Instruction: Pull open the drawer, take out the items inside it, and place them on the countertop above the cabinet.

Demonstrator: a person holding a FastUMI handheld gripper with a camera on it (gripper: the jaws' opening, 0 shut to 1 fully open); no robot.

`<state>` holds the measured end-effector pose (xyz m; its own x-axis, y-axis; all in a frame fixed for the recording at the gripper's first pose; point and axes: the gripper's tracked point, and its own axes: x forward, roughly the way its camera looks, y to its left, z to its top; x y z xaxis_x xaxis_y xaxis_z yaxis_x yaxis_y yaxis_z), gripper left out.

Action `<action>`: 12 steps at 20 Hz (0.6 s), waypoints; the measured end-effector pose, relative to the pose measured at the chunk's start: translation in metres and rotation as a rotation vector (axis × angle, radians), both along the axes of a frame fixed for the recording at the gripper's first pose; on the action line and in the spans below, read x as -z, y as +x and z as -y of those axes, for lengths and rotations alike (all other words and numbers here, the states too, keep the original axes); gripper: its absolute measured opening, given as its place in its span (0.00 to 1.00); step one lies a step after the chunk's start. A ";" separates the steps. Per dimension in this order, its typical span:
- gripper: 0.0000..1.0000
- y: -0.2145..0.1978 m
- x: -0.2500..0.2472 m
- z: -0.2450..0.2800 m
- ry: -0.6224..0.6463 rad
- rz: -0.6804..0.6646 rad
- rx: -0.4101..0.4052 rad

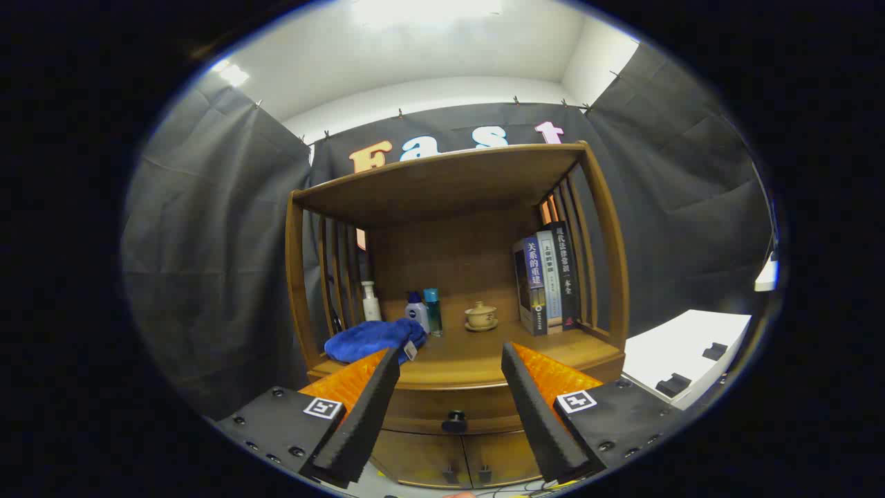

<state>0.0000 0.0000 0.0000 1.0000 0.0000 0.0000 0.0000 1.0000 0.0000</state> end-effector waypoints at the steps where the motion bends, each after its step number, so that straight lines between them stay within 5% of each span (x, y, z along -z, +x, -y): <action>1: 0.98 -0.007 -0.001 -0.002 0.004 -0.011 -0.006; 12: 0.98 -0.009 -0.022 -0.005 -0.048 0.038 0.068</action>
